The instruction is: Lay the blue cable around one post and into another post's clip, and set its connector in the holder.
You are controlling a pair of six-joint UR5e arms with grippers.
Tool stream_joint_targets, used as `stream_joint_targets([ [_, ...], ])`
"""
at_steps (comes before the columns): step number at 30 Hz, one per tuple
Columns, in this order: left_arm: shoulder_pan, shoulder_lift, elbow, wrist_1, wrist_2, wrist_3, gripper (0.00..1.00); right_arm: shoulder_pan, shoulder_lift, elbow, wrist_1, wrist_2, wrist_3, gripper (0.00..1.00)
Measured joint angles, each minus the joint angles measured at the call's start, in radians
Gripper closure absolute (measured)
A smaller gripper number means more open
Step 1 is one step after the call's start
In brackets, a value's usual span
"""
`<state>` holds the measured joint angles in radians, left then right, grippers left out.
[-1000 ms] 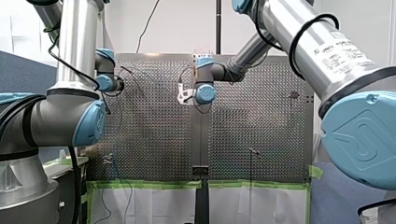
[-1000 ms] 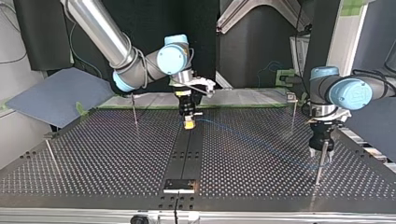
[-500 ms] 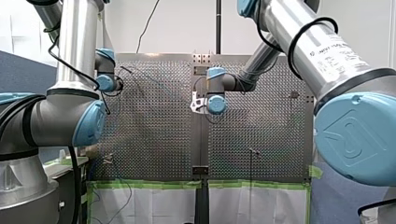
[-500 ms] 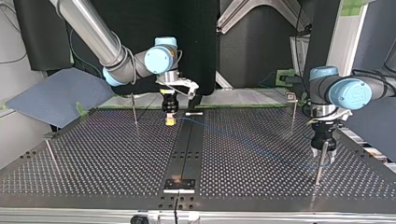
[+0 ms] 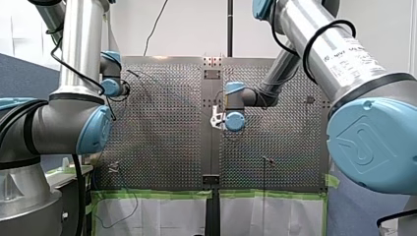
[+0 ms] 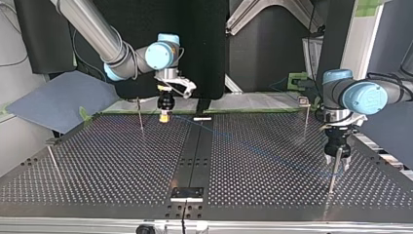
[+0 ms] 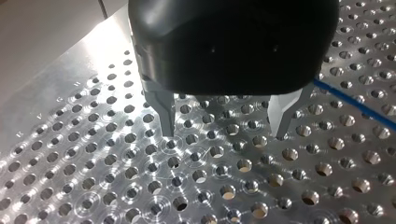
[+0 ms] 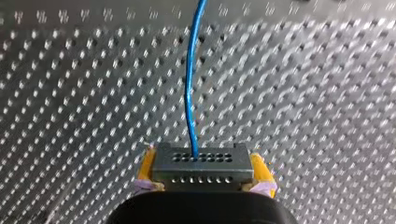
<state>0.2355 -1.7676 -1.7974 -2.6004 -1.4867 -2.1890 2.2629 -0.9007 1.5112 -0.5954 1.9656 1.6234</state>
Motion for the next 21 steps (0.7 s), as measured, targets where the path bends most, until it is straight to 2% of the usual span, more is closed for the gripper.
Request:
stream_joint_targets([
  [4, 0.0, 0.0, 0.0, 0.0, -0.005, 0.0, 0.0, -0.003, 0.001, 0.03, -0.03, 0.017, -0.004, 1.0],
  [10, 0.0, 0.0, 0.0, -0.001, -0.006, 0.001, 0.0, -0.005, 0.014, 0.081, -0.081, 0.065, -0.001, 1.0],
  [15, -0.001, 0.0, 0.0, 0.0, -0.007, 0.002, 0.0, -0.007, 0.051, 0.123, -0.123, 0.106, 0.02, 1.0],
  [21, -0.004, 0.0, 0.0, -0.001, -0.007, 0.006, 0.0, -0.015, 0.097, 0.17, -0.17, 0.153, 0.062, 1.0],
])
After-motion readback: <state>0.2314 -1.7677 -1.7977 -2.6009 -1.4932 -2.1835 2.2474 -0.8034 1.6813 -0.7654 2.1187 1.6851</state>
